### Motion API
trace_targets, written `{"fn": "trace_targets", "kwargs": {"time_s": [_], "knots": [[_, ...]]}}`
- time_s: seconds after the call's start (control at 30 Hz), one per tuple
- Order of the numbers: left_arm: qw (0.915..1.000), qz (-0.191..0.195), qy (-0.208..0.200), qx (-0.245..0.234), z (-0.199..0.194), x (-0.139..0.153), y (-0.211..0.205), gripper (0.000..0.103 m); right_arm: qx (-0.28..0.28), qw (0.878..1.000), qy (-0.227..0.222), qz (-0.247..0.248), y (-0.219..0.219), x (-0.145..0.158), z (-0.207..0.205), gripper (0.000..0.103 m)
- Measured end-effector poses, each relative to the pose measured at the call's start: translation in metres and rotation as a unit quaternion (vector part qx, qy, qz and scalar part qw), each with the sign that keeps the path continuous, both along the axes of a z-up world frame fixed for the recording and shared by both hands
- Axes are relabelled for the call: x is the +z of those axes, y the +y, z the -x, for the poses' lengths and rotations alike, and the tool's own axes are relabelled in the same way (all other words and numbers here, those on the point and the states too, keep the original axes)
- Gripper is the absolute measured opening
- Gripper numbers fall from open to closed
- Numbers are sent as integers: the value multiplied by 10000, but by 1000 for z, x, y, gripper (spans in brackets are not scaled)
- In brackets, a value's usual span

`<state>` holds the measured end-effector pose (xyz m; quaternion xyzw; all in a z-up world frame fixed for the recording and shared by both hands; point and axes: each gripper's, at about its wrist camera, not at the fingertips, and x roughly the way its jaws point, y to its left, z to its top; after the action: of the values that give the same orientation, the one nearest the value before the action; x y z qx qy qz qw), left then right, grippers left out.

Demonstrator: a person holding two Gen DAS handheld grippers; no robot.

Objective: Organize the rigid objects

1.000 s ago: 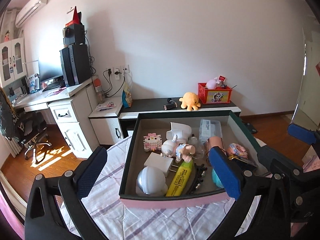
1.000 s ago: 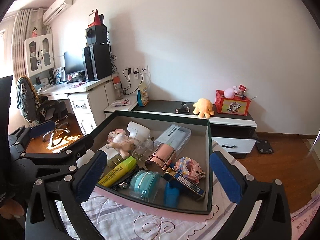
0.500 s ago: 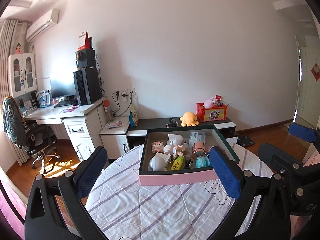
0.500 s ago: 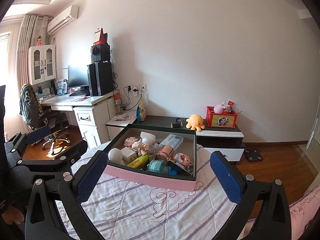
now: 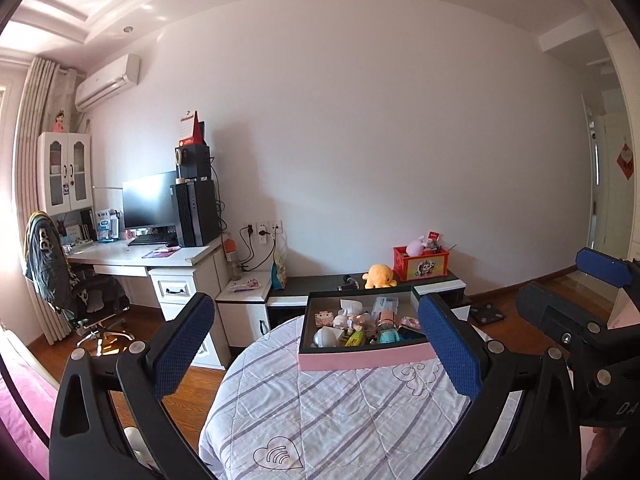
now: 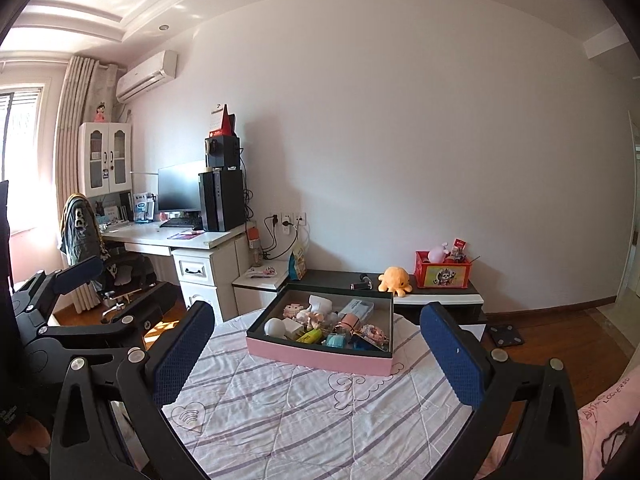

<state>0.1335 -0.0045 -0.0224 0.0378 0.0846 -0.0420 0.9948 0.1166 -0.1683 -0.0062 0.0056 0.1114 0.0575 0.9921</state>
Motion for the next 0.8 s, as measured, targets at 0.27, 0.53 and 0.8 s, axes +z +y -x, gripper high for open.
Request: {"fn": "trace_targets", "kwargs": {"time_s": [0.27,0.53,0.8], "knots": [[9990,210,-351,179,61,19,13,103,-65,9991,-401,85,15,24,58,103],[9977,130,-611,269,98,29,16,103,-95,9978,-657,43,20,33,94,103],[9967,92,-730,346,106,33,17,103,-171,9962,-852,101,23,38,107,103]]}}
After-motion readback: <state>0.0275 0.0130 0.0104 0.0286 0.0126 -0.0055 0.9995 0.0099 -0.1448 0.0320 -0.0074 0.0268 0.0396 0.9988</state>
